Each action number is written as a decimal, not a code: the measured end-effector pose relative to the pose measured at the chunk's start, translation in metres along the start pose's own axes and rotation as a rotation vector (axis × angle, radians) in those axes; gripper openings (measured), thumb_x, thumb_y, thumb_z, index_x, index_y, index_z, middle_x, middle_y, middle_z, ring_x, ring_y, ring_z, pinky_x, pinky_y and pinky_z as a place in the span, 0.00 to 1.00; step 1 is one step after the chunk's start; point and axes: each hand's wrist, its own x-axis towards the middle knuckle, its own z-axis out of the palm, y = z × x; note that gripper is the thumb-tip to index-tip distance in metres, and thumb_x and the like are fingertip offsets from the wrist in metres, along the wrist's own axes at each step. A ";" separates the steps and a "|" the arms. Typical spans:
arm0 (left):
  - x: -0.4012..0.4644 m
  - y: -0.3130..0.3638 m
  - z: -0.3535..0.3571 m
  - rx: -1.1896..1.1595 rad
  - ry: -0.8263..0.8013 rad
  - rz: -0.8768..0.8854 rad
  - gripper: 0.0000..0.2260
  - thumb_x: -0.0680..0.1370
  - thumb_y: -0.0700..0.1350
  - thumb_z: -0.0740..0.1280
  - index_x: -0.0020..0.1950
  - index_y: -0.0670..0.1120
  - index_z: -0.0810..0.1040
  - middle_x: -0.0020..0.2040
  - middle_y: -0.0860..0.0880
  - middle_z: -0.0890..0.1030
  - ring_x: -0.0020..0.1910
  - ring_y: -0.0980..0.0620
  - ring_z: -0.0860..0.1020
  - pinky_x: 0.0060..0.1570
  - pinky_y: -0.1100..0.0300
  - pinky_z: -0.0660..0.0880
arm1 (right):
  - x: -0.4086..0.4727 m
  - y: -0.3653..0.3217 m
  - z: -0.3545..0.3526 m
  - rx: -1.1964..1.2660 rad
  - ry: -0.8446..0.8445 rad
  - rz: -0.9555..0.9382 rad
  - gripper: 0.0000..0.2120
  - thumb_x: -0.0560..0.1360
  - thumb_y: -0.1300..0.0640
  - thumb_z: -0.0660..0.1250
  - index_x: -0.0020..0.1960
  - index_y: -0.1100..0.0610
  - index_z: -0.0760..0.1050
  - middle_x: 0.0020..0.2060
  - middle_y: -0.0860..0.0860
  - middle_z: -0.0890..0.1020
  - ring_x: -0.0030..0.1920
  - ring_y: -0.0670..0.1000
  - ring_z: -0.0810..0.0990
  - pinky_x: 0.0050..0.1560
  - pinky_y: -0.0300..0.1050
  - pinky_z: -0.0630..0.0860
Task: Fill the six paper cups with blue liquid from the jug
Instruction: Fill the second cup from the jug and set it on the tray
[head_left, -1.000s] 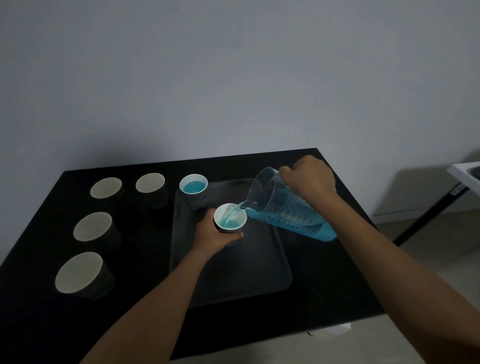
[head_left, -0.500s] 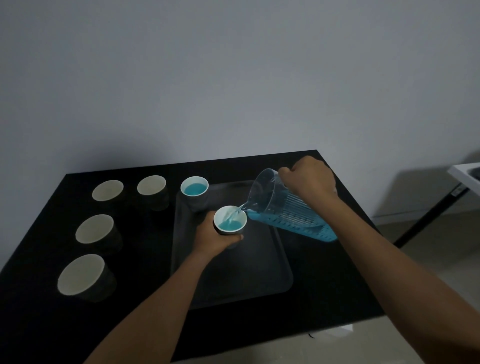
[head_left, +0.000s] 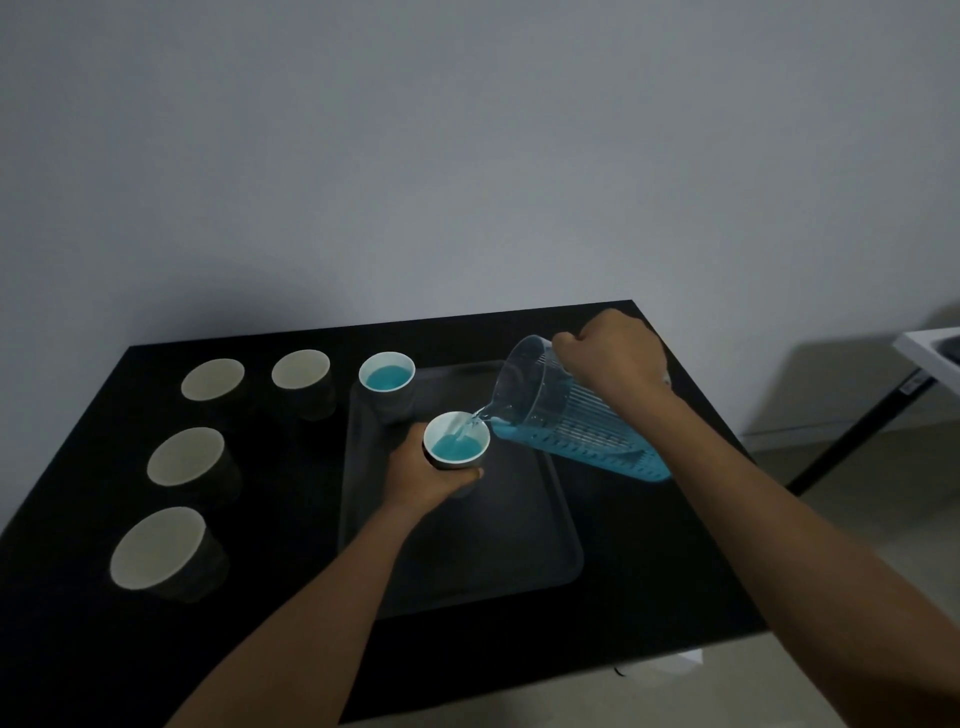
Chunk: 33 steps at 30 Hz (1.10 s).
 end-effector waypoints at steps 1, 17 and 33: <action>0.000 0.000 0.000 -0.003 0.003 0.002 0.30 0.56 0.48 0.83 0.55 0.51 0.75 0.51 0.54 0.81 0.50 0.54 0.80 0.51 0.58 0.77 | 0.000 0.000 0.000 0.002 -0.001 -0.001 0.20 0.75 0.50 0.62 0.27 0.57 0.67 0.23 0.49 0.70 0.24 0.49 0.68 0.27 0.40 0.62; 0.002 0.002 0.001 -0.008 -0.006 -0.001 0.31 0.57 0.47 0.83 0.57 0.50 0.76 0.53 0.54 0.81 0.51 0.55 0.79 0.51 0.60 0.76 | 0.004 0.000 0.001 0.019 -0.007 0.001 0.20 0.75 0.50 0.62 0.27 0.57 0.66 0.23 0.49 0.69 0.23 0.49 0.67 0.27 0.40 0.63; 0.035 0.027 0.015 -0.004 0.049 0.076 0.29 0.58 0.46 0.83 0.54 0.49 0.74 0.51 0.54 0.79 0.50 0.55 0.78 0.51 0.60 0.75 | 0.018 0.050 0.008 0.679 0.010 0.352 0.16 0.73 0.54 0.63 0.28 0.54 0.65 0.24 0.48 0.66 0.28 0.49 0.64 0.37 0.46 0.70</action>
